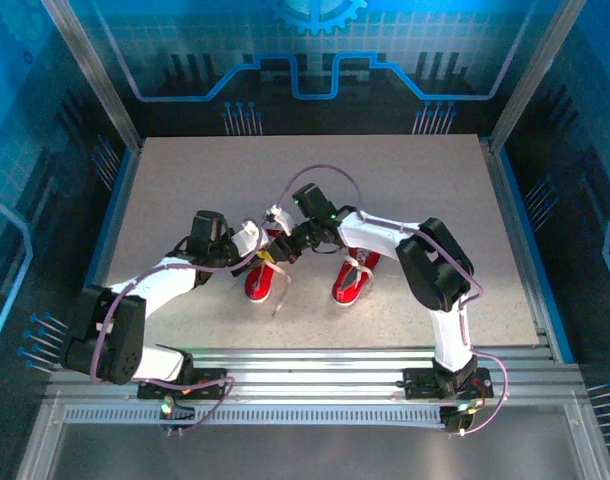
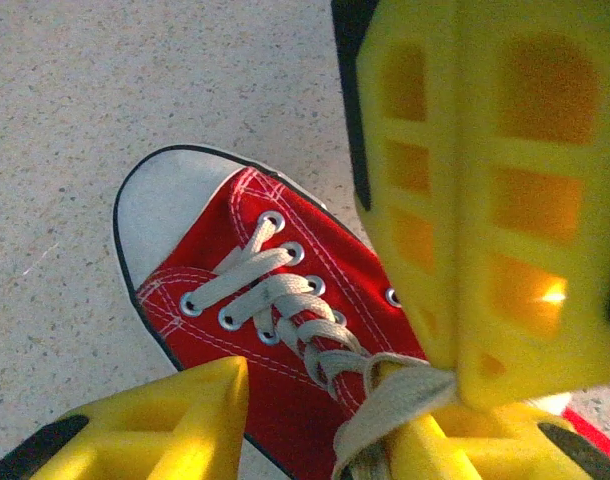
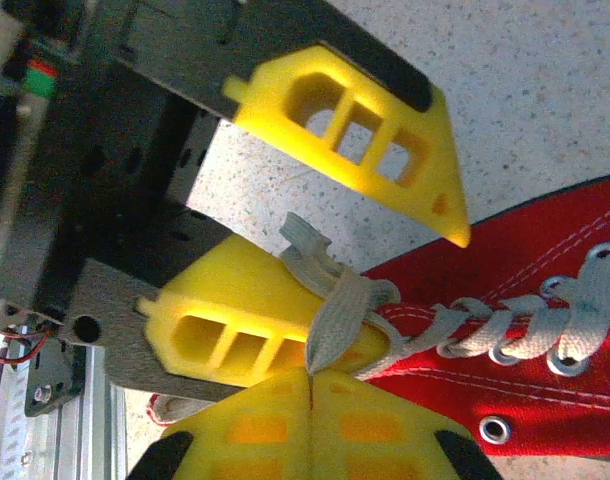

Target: Tie the shoes

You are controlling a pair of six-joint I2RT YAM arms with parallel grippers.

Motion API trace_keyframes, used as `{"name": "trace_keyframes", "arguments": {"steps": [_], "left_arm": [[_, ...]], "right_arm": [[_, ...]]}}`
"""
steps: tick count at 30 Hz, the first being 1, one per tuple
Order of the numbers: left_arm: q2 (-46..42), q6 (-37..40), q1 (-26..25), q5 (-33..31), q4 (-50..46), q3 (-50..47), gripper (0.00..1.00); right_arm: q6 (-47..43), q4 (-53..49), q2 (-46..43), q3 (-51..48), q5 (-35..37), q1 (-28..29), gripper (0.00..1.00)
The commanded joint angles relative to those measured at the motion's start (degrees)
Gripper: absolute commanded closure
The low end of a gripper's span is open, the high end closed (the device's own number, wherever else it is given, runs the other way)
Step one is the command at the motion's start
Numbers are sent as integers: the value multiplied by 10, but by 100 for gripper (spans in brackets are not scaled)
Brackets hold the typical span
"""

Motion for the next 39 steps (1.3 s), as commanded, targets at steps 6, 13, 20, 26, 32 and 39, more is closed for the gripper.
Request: {"name": "trace_keyframes", "arguments": {"steps": [6,13,20,26,32,39], "left_arm": [[16,-13,13,-3,-4,22,60],[14,-17,25,4,-8,24,61],[-6,9,23,59,-8,10,66],[-18,19,19,68,-23,8,79],[-19,29,10,65,-30,4,96],[-29,35,5,63,-27,-3,98]], "right_arm": [[-21,4,-43,-17,-29,13,100],[-20,19,-53,-37,-34,11,100],[-5,12,-43,-20,-26,8,100],[10,15,-28,-5,-42,2,100],[58,88,-35,-31,-98,-22,72],[127,99,-22,-35,-86,-67,61]]}}
